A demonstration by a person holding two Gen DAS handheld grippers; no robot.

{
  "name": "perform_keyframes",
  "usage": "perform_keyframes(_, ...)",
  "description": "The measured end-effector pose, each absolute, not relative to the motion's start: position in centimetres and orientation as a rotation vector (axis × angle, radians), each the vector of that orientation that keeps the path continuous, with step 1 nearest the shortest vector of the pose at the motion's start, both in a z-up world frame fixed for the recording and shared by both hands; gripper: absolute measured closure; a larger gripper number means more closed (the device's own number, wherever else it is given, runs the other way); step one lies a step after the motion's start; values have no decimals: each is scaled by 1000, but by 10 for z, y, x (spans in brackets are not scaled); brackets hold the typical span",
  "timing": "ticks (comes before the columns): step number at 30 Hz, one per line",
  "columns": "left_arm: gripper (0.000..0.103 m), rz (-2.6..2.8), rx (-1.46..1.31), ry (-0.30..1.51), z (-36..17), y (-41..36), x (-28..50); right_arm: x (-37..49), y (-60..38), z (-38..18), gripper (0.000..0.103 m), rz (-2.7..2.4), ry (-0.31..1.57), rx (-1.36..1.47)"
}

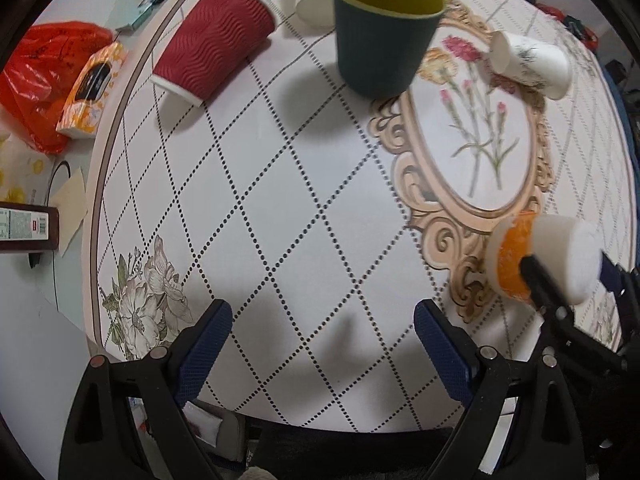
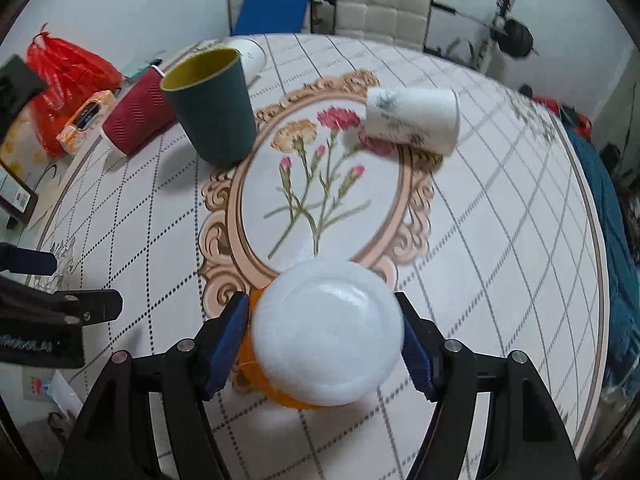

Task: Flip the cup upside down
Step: 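Lower the inverted cup onto the floral medallion with the right tool, then open the right tool and lift it away from the cup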

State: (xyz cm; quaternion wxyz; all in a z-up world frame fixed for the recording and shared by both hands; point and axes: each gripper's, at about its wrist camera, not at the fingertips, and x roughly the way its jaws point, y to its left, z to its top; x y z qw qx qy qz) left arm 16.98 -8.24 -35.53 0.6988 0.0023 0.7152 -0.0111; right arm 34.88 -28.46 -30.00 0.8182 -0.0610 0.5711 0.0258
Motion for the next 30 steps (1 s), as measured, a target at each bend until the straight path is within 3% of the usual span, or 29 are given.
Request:
perform_keyframes(3,10,-61,28,1557,-338,-78,158,338,-291,-293,11,24,1250,-69)
perform_keyframes(14,5,-211,72,1413,-256,-75,134,267,-318,-201,7,-234,1277,37)
perform_keyframes(30,5,-216,50,1216,-116,-78,65,185,-320,-51,7,-255,1148,77)
